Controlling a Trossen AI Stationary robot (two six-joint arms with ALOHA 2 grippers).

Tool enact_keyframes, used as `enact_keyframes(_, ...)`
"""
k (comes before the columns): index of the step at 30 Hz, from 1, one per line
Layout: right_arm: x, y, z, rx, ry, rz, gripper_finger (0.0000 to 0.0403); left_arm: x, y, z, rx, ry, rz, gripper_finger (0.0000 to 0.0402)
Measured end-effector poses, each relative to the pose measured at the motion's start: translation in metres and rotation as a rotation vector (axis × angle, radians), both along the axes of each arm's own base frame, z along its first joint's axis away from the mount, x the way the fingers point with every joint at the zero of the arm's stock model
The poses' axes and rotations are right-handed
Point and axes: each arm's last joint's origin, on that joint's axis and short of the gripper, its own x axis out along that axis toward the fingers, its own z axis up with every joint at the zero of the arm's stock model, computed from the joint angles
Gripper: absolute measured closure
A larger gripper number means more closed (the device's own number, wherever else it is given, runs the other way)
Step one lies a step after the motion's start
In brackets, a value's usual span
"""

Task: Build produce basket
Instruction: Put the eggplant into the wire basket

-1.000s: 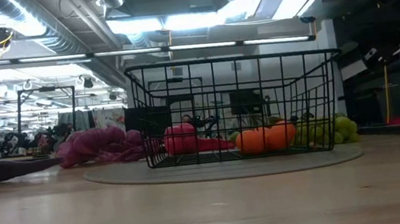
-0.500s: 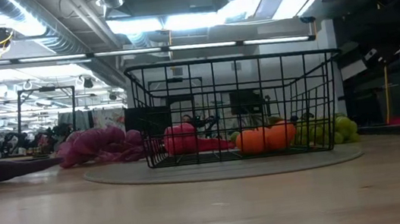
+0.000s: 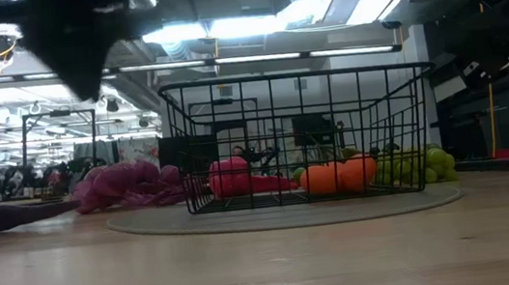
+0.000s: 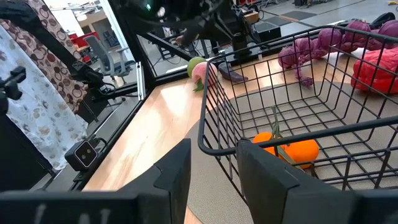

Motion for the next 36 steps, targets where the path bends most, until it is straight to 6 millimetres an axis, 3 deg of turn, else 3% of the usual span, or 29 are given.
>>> enact_keyframes(10,0.0,0.0,0.0,-0.001,0.0,0.0,0.0272,-0.023,-0.032,-0.012,-0.08,0.057,-0.013,0.0376)
enact_keyframes(21,0.0,0.0,0.0,-0.001,0.0,0.0,0.0272,-0.025,-0.033,-0.035,-0.1,0.047,-0.061,0.0393)
enact_keyframes(25,0.0,0.0,0.0,-0.001,0.0,0.0,0.0272,-0.032,-0.03,-0.044,-0.074,0.037,0.014,0.037)
enact_keyframes(31,0.0,0.0,0.0,-0.001,0.0,0.0,0.0272,-0.035,-0.025,-0.05,-0.067,0.068,0.034,0.0301)
enact_keyframes(36,0.0,0.0,0.0,-0.005,-0.001,0.0,0.0272,-0.04,-0.015,-0.05,-0.03,0.198,-0.007,0.0245)
